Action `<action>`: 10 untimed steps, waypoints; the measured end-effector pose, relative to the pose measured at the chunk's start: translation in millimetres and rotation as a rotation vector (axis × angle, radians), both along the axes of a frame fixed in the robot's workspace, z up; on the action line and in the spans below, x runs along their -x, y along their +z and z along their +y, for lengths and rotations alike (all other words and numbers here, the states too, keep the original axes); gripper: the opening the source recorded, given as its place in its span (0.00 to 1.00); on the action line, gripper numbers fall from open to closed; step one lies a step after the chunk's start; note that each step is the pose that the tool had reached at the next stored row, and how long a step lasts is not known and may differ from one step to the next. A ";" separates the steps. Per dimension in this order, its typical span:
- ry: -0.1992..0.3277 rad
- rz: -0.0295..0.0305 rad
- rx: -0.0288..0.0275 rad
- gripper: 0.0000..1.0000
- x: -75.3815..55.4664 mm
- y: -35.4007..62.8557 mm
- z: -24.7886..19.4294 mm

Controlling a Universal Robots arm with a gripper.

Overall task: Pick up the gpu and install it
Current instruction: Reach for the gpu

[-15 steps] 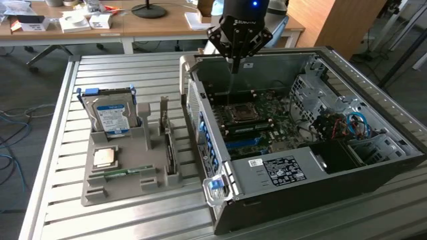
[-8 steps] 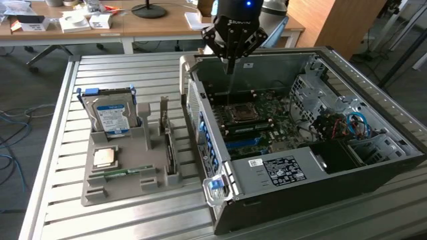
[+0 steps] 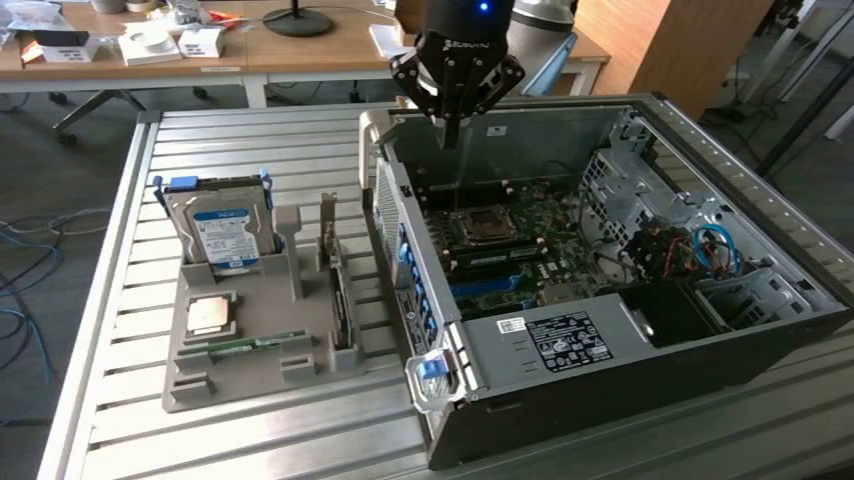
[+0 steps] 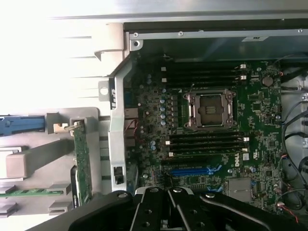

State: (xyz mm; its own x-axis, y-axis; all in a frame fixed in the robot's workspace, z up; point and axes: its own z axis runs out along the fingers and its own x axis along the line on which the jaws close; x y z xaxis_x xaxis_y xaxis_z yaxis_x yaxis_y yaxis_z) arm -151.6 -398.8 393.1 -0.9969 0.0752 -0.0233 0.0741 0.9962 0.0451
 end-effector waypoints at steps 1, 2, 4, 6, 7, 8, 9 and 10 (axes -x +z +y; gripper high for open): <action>0.000 0.0000 0.0000 0.11 1.4 0.0 0.0; 0.000 0.0000 0.0001 0.11 2.7 0.0 0.0; 0.000 0.0000 0.0000 0.11 5.6 0.0 0.0; 0.000 0.0000 0.0000 0.11 8.6 -0.1 0.1; 0.000 0.0000 0.0001 0.11 10.1 0.0 0.1; 0.000 0.0000 -0.0001 0.11 11.7 -0.1 0.1; 0.000 0.0000 0.0000 0.11 13.3 -0.1 0.2; 0.000 0.0000 0.0000 0.11 14.8 -0.1 0.2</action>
State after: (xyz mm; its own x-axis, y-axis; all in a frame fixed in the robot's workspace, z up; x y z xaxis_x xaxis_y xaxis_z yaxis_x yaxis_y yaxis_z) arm -166.4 -398.6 393.0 -0.9969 0.0752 -0.0234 0.0741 0.9962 0.0451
